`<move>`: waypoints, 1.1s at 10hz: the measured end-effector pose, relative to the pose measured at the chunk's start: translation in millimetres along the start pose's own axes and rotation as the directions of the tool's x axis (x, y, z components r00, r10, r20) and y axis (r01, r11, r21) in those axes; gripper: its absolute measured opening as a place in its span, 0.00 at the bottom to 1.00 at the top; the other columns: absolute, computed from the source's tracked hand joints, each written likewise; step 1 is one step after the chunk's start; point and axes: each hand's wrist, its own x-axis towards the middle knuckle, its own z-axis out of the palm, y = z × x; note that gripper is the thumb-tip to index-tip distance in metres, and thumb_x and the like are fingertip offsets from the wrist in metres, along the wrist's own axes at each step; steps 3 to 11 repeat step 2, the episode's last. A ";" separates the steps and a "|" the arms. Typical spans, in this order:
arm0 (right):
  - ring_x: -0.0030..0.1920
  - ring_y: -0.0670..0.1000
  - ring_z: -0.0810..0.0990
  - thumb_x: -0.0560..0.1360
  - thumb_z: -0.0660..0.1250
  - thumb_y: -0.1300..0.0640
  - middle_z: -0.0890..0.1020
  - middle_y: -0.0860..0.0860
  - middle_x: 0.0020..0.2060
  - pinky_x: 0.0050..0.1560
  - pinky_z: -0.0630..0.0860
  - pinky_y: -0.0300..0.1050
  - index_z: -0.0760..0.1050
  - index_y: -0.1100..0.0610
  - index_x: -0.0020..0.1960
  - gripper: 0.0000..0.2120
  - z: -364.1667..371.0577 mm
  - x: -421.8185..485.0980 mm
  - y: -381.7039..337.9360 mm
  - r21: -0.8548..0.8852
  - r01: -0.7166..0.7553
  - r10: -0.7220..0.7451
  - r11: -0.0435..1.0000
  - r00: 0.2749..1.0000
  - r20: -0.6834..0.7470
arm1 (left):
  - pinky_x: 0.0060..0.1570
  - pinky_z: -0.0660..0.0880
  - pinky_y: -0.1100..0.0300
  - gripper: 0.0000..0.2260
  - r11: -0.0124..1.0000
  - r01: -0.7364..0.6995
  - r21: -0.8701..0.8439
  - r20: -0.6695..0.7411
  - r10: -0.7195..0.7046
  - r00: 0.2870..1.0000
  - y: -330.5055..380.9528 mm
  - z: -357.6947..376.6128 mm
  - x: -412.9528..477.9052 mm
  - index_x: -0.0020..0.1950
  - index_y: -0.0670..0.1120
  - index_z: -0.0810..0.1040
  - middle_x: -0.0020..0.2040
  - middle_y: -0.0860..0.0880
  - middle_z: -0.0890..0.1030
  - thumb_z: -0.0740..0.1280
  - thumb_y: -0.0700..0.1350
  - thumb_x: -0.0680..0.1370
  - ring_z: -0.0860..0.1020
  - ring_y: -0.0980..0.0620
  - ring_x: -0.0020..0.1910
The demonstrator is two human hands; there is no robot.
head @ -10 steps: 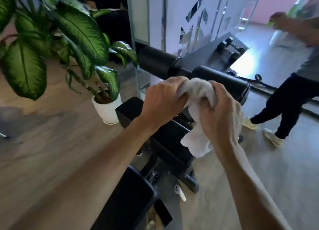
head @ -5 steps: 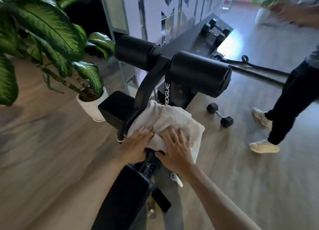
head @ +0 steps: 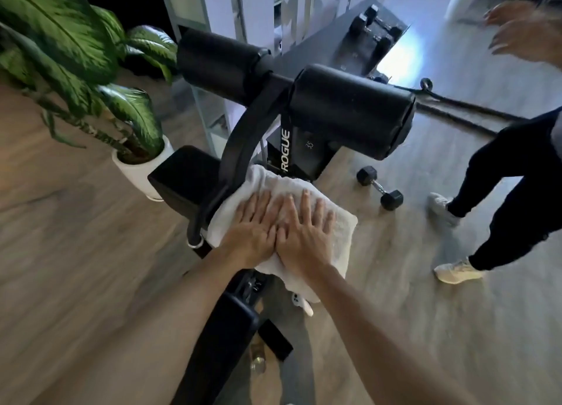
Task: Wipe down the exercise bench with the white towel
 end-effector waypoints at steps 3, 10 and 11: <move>0.83 0.63 0.38 0.84 0.49 0.46 0.41 0.56 0.84 0.80 0.36 0.66 0.43 0.49 0.84 0.31 -16.3 3.6 -4.2 0.057 -0.013 0.010 0.998 0.998 0.061 | 0.82 0.50 0.46 0.32 0.895 0.193 -0.403 0.057 -0.186 0.981 2.7 -37.8 6.0 0.85 0.46 0.51 0.85 0.42 0.52 0.40 0.57 0.82 0.50 0.44 0.85; 0.83 0.63 0.38 0.84 0.49 0.46 0.41 0.56 0.84 0.80 0.36 0.66 0.43 0.49 0.84 0.31 -16.3 3.6 -4.2 0.057 -0.013 0.010 0.998 0.998 0.061 | 0.82 0.50 0.46 0.32 0.895 0.193 -0.403 0.057 -0.186 0.981 2.7 -37.8 6.0 0.85 0.46 0.51 0.85 0.42 0.52 0.40 0.57 0.82 0.50 0.44 0.85; 0.83 0.63 0.38 0.84 0.49 0.46 0.41 0.56 0.84 0.80 0.36 0.66 0.43 0.49 0.84 0.31 -16.3 3.6 -4.2 0.057 -0.013 0.010 0.998 0.998 0.061 | 0.82 0.50 0.46 0.32 0.895 0.193 -0.403 0.057 -0.186 0.981 2.7 -37.8 6.0 0.85 0.46 0.51 0.85 0.42 0.52 0.40 0.57 0.82 0.50 0.44 0.85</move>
